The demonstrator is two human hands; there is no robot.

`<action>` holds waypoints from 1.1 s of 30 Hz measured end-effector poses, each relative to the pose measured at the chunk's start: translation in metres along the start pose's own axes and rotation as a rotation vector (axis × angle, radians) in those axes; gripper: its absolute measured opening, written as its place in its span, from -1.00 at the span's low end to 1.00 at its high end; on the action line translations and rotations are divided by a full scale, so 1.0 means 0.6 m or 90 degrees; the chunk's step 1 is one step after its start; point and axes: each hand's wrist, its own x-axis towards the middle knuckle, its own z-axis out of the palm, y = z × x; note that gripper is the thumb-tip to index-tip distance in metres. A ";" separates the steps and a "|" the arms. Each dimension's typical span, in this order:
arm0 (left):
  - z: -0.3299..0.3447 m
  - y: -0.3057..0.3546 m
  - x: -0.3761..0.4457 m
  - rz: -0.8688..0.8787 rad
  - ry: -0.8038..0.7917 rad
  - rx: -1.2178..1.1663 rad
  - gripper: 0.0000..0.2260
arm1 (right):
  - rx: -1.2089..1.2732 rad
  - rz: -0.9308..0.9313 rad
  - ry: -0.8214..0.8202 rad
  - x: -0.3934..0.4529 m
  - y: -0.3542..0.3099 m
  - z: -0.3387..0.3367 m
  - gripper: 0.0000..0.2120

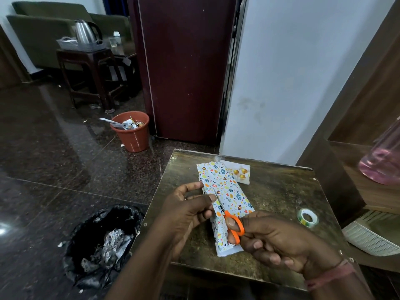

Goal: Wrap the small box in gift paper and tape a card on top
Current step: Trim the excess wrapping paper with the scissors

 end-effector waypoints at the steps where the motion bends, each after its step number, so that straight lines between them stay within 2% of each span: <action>1: 0.000 0.000 0.000 -0.003 0.002 0.000 -0.54 | 0.002 0.002 0.007 0.000 0.000 0.001 -0.65; 7: -0.002 0.003 -0.001 -0.017 -0.001 0.002 -0.53 | 0.003 0.000 0.038 -0.002 -0.002 0.001 -0.75; 14: -0.002 0.006 -0.003 -0.020 -0.013 0.001 -0.53 | -0.014 -0.002 -0.021 -0.004 -0.001 0.007 -0.63; 19: -0.002 0.008 -0.006 -0.035 -0.026 0.002 -0.54 | -0.015 -0.008 -0.024 -0.003 -0.003 0.009 -0.60; 33: -0.008 0.011 -0.001 -0.054 -0.017 0.001 -0.58 | -0.020 0.003 0.008 0.004 -0.002 0.010 -0.75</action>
